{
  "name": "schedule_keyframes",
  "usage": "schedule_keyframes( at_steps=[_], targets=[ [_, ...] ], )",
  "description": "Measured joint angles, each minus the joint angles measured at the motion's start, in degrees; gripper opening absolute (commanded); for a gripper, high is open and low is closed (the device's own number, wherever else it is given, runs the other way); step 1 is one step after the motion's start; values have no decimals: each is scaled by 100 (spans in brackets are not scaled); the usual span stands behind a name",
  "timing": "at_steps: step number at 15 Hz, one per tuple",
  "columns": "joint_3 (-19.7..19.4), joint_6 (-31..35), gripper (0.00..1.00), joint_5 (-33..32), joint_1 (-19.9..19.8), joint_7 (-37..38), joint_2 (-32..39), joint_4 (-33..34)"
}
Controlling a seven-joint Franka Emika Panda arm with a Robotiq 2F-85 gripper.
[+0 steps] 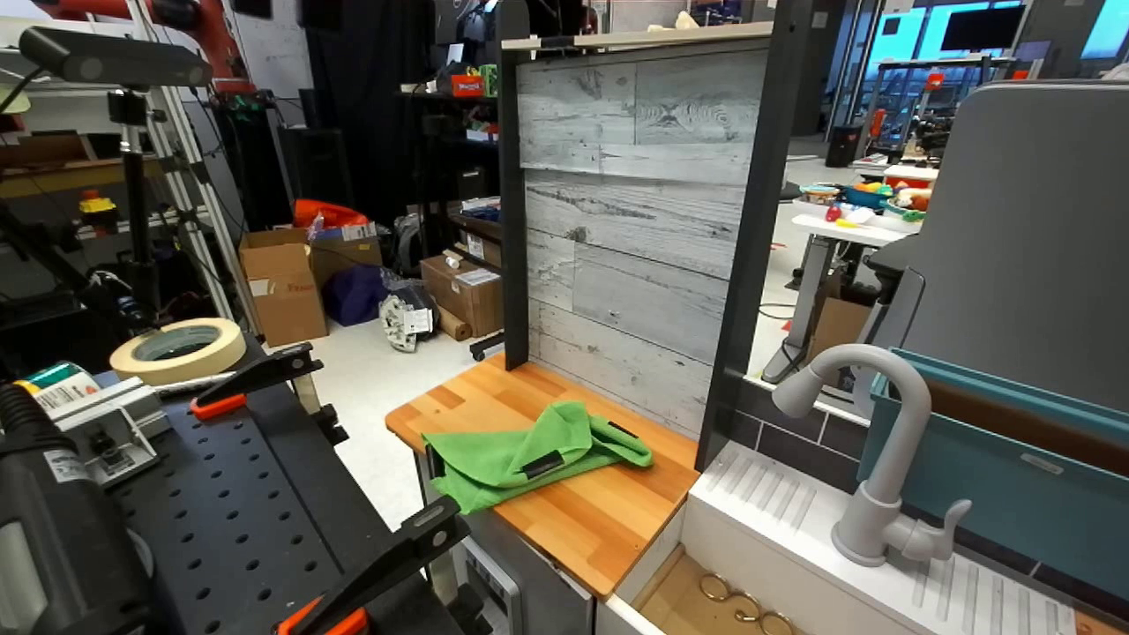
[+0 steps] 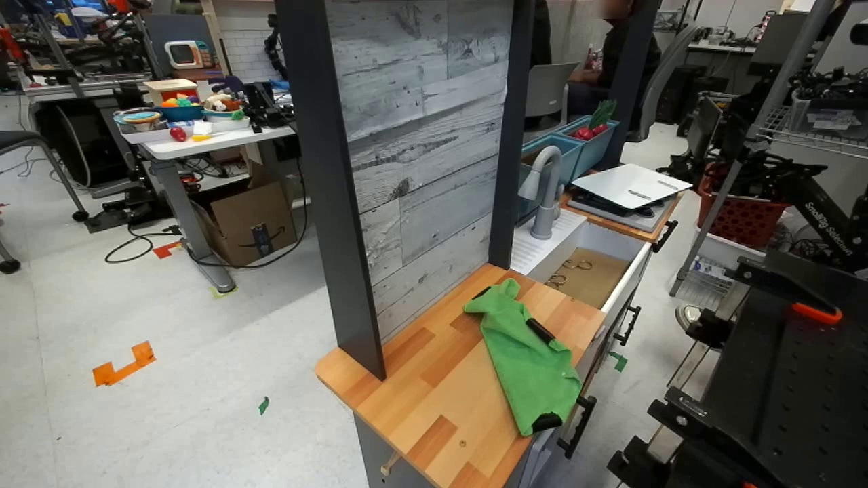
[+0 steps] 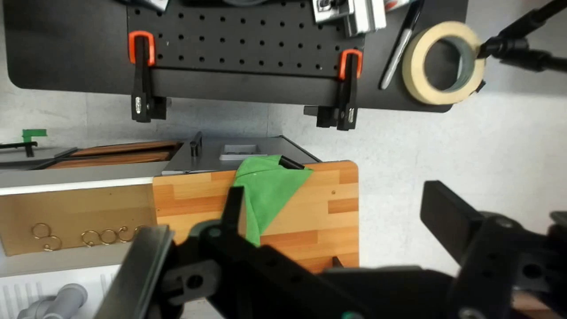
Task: Move the green towel to the left
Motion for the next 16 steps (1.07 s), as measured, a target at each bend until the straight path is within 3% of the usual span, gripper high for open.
schedule_keyframes(
  at_steps=[5, 8, 12, 16],
  targets=[
    [195, 2081, 100, -73, -23, 810, 1604, 2],
    [194, 2916, 100, -72, -66, 1216, 2716, 203],
    [168, 2754, 100, -107, -176, 1377, 3864, 774],
    [168, 2605, 100, -107, -196, 1377, 3980, 961]
  ],
)
